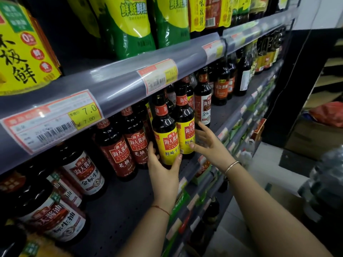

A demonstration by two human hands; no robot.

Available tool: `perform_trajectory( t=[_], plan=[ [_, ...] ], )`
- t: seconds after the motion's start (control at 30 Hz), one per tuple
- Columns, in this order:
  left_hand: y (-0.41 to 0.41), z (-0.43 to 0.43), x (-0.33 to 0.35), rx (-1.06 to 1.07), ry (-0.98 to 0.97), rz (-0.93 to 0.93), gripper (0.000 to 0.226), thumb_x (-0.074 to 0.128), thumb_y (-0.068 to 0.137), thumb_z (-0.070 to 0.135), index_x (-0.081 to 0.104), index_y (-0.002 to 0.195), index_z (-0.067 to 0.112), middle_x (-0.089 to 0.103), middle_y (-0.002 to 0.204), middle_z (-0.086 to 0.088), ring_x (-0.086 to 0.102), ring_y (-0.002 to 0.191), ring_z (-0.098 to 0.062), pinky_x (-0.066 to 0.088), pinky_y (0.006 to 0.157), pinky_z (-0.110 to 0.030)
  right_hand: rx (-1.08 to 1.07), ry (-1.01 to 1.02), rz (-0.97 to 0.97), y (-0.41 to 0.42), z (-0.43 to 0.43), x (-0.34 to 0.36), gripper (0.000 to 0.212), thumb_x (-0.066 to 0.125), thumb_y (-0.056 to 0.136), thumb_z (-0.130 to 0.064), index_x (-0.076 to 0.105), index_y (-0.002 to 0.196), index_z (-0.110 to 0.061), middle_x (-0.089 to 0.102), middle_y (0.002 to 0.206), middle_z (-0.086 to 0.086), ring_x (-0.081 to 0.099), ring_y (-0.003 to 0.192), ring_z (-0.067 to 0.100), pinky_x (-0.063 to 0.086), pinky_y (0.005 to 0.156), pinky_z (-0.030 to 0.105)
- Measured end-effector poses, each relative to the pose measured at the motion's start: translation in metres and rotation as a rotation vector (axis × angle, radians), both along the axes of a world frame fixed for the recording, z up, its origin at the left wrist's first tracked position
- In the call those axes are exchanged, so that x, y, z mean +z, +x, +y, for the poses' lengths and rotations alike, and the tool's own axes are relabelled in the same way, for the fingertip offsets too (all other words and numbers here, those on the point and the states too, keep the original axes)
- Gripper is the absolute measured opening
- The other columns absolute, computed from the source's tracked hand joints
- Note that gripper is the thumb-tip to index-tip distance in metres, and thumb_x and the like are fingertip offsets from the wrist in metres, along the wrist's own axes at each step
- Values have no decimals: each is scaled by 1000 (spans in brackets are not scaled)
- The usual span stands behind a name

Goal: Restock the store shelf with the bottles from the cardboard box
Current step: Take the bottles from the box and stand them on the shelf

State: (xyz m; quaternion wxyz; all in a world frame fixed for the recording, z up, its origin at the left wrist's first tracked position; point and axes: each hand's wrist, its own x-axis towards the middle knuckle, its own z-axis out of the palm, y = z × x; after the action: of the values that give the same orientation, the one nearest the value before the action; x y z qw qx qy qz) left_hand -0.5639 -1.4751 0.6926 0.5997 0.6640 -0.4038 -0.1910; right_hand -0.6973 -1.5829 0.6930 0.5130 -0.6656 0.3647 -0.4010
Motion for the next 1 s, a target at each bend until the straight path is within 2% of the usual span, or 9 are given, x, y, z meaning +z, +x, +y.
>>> perform_trajectory(
  t=[0.1, 0.2, 0.27, 0.33, 0.4, 0.53, 0.63, 0.83, 1.0],
  plan=[
    [-9, 23, 5, -16, -57, -128, 81, 73, 80, 28, 24, 145, 32, 40, 128, 9, 46, 111, -8, 43, 86, -13, -124, -15, 25, -17, 31, -5, 62, 68, 84, -23, 40, 139, -28, 45, 140, -9, 40, 130, 6, 41, 90, 9],
    [-21, 41, -1, -148, -44, -219, 71, 69, 83, 26, 29, 142, 32, 41, 124, 8, 45, 110, -10, 39, 80, -2, -242, -38, 88, -37, 70, -20, 46, 69, 83, -25, 54, 126, -26, 57, 127, -8, 50, 121, 7, 47, 98, 27],
    [-30, 49, -16, -300, 18, -325, 62, 66, 85, 29, 36, 139, 29, 40, 129, 8, 45, 120, -15, 40, 93, -13, -310, -73, 221, -50, 99, -33, 40, 68, 83, -25, 57, 122, -23, 58, 121, -7, 53, 115, 7, 45, 101, 31],
    [-40, 56, -33, -500, 109, -447, 54, 62, 88, 35, 42, 137, 26, 40, 135, 7, 40, 129, -17, 40, 104, -31, -384, -123, 359, -62, 128, -46, 39, 67, 84, -24, 58, 122, -20, 59, 118, -3, 53, 111, 6, 41, 97, 15],
    [-51, 63, -55, -658, 186, -543, 52, 58, 90, 38, 43, 138, 22, 42, 140, 1, 39, 132, -19, 36, 109, -35, -457, -121, 459, -75, 154, -63, 39, 68, 84, -22, 59, 121, -16, 60, 116, 2, 53, 106, 6, 35, 86, 1],
    [-74, 81, -110, -853, 310, -840, 53, 49, 92, 42, 44, 138, 16, 44, 144, -4, 36, 135, -22, 27, 114, -35, -538, -82, 705, -105, 204, -118, 39, 64, 85, -24, 58, 122, -12, 62, 114, 7, 57, 107, 19, 41, 94, 20],
    [-86, 101, -156, -965, 403, -946, 48, 47, 93, 41, 47, 135, 16, 47, 140, -5, 38, 132, -25, 29, 109, -36, -554, 25, 815, -119, 241, -166, 40, 59, 87, -28, 57, 124, -14, 60, 117, 7, 56, 110, 21, 45, 99, 34],
    [-96, 125, -269, -1132, 567, -1037, 42, 45, 92, 40, 50, 128, 20, 49, 135, -5, 42, 125, -25, 32, 103, -35, -527, 289, 907, -129, 287, -275, 39, 60, 87, -24, 56, 124, -12, 57, 124, 9, 53, 116, 26, 41, 101, 33],
    [-99, 123, -380, -1228, 678, -952, 34, 49, 90, 39, 55, 119, 21, 53, 130, -3, 47, 120, -24, 39, 102, -37, -443, 432, 899, -131, 302, -392, 32, 56, 85, -17, 60, 117, -14, 60, 119, 10, 57, 111, 27, 45, 95, 35]
  ],
)
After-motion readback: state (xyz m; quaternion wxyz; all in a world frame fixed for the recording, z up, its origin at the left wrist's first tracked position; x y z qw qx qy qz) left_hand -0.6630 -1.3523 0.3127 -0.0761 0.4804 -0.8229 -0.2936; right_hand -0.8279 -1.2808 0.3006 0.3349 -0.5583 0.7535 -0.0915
